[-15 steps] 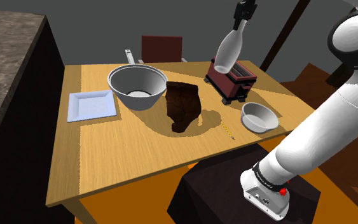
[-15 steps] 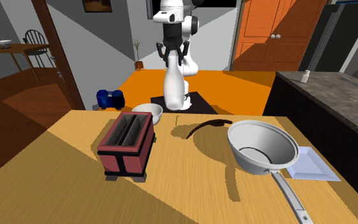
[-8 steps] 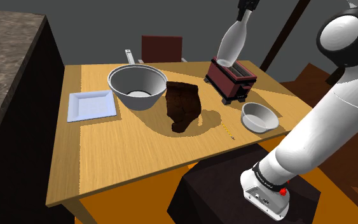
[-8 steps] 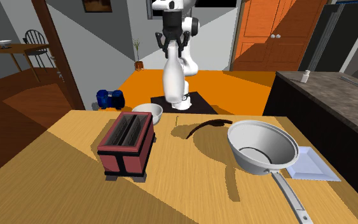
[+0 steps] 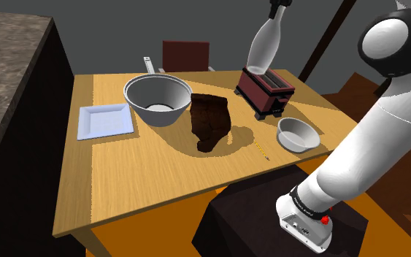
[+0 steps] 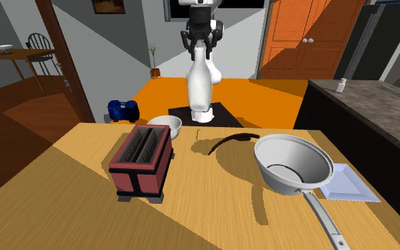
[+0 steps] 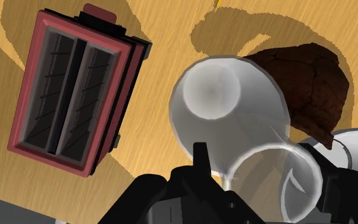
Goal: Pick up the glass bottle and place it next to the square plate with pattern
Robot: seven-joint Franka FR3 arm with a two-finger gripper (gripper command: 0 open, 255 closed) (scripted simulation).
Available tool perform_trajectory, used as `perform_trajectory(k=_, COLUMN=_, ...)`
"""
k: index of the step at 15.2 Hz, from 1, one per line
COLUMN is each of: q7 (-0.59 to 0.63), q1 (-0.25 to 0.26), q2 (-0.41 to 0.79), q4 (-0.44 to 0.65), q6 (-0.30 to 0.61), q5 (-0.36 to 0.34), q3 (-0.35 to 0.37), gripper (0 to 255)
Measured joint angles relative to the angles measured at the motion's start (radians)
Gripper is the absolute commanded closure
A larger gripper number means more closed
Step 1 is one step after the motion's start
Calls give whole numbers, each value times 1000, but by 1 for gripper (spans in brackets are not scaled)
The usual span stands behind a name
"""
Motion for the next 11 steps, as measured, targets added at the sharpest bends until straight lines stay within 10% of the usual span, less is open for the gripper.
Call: perform_trajectory(k=11, q7=267, q1=146, q2=-121, q4=-314, q6=199, q5=-25, q3=134, gripper=255)
